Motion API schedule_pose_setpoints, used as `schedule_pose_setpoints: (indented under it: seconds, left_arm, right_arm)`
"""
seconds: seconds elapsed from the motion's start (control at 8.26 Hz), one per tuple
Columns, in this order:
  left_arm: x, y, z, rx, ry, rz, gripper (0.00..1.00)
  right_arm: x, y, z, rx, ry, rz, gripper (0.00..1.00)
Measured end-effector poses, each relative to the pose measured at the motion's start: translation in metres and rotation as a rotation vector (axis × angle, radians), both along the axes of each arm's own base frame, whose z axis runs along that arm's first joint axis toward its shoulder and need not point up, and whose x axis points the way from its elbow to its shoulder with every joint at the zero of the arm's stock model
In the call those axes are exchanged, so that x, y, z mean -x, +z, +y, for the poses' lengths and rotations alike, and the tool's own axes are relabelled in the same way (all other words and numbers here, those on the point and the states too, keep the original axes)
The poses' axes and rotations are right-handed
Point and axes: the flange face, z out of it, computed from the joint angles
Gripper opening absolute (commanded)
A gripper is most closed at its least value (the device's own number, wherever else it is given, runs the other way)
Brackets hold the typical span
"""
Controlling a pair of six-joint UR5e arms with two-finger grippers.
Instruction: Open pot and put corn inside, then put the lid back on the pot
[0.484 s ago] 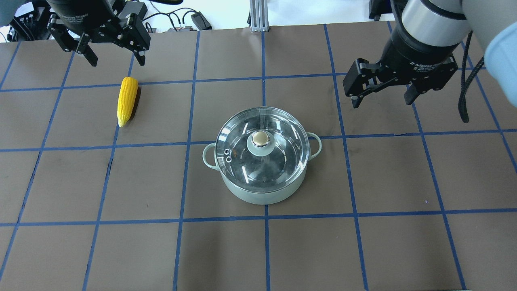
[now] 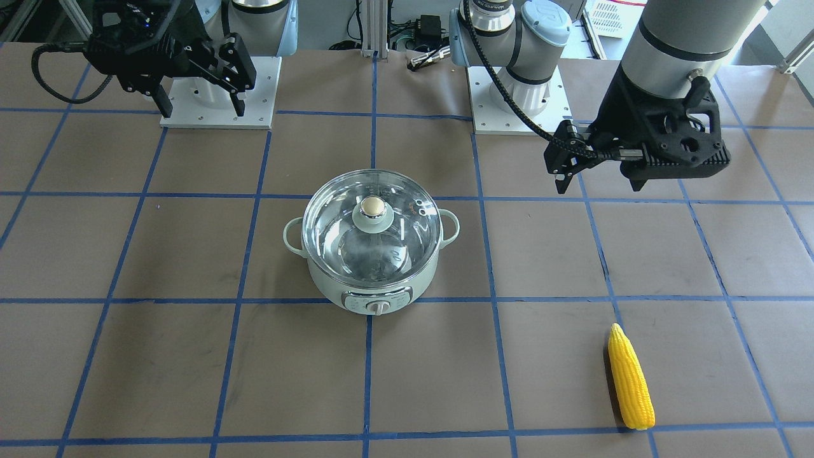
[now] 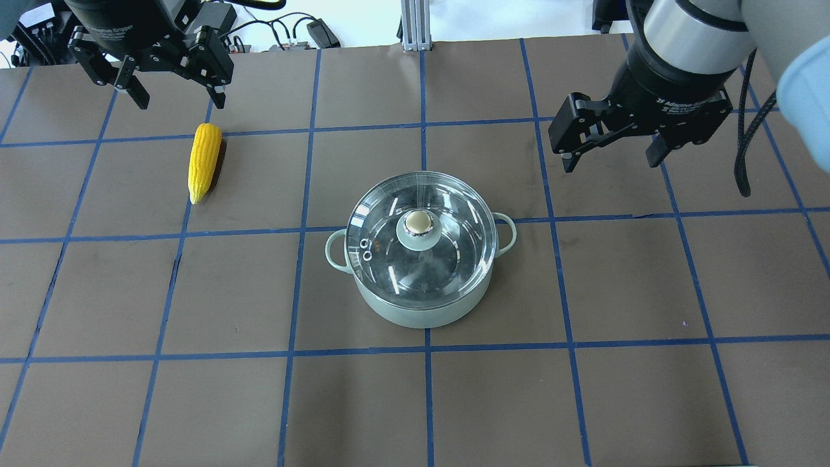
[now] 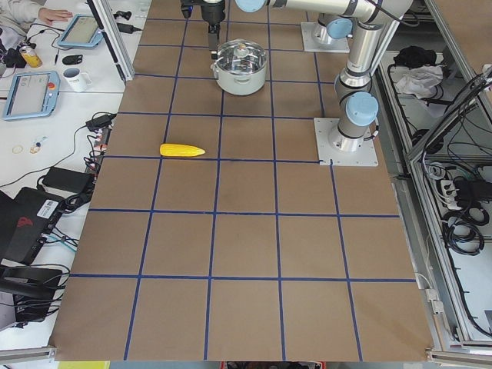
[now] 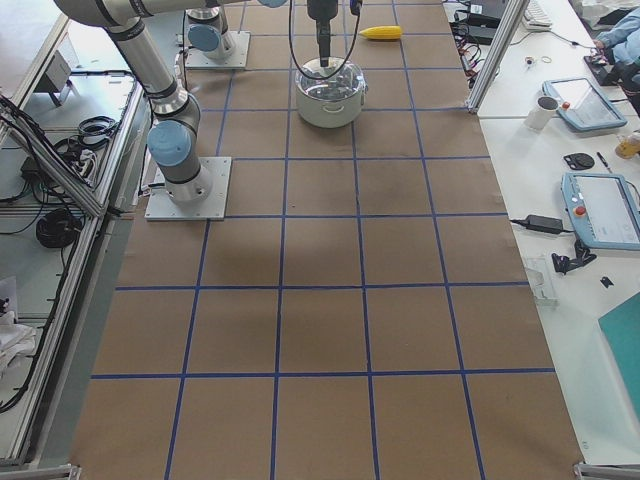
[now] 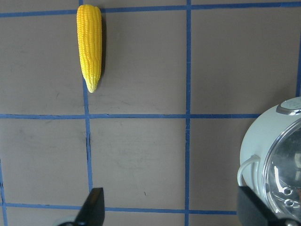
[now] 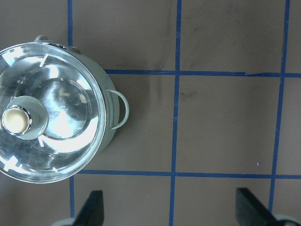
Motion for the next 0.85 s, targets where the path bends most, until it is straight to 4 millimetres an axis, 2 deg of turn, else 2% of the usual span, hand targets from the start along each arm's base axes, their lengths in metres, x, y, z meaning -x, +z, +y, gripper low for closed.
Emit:
schedule_pose_setpoints:
  seconds: [0.12, 0.36, 0.61, 0.85]
  left_arm:
    - [-0.014, -0.003, -0.005, -0.005, -0.011, -0.001, 1.00]
    - [-0.058, -0.014, -0.025, 0.004, -0.043, -0.005, 1.00]
    - [-0.100, -0.047, -0.060, 0.029, -0.074, -0.012, 1.00]
    - [-0.132, -0.091, -0.088, 0.023, -0.129, -0.013, 1.00]
  right_arm:
    - [0.000, 0.000, 0.000, 0.000, 0.000, 0.001, 1.00]
    - [0.000, 0.000, 0.000, -0.001, 0.001, 0.001, 1.00]
    - [0.000, -0.001, 0.000, -0.002, 0.001, 0.000, 1.00]
    - [0.000, -0.001, 0.001, -0.002, 0.003, 0.001, 1.00]
